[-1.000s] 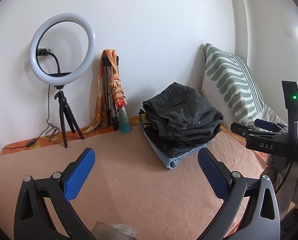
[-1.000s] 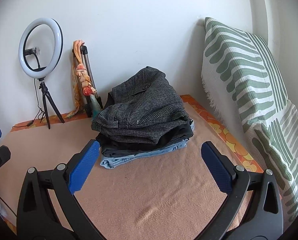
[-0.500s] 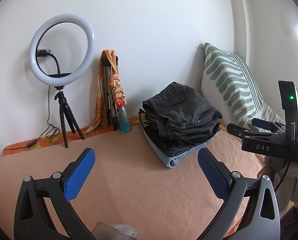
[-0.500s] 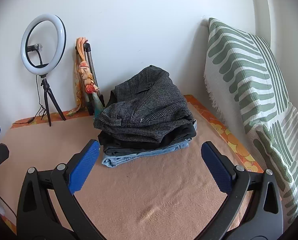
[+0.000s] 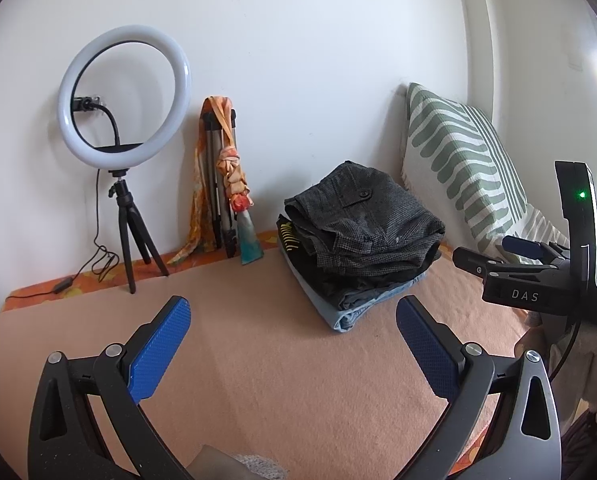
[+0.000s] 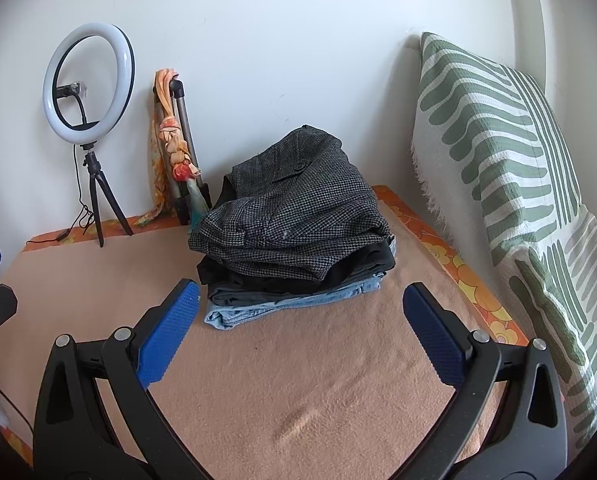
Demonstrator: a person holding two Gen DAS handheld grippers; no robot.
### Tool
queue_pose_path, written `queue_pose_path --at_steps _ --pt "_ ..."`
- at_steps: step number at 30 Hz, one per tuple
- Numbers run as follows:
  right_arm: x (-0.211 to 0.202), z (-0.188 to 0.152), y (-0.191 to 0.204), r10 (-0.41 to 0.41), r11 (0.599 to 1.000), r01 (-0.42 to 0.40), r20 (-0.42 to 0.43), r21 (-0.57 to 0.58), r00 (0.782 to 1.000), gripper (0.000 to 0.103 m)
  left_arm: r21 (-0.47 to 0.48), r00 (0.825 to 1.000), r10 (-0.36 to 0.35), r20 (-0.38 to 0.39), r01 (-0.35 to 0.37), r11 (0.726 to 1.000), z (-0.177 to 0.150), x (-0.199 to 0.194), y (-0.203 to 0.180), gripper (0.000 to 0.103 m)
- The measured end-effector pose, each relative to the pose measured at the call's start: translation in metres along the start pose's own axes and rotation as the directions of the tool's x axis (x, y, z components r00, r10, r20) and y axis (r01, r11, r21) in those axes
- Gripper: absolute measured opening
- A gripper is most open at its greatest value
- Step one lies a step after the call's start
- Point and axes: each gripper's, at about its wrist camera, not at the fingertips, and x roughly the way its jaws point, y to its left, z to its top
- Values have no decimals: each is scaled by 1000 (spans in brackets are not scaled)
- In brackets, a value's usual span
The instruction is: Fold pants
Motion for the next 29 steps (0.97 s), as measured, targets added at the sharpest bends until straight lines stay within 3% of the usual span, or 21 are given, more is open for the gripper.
queue_pose_path --at_steps 29 --pt "11 -4 -4 4 1000 -4 -32 -2 999 103 -15 1000 15 -7 -15 1000 0 0 7 102"
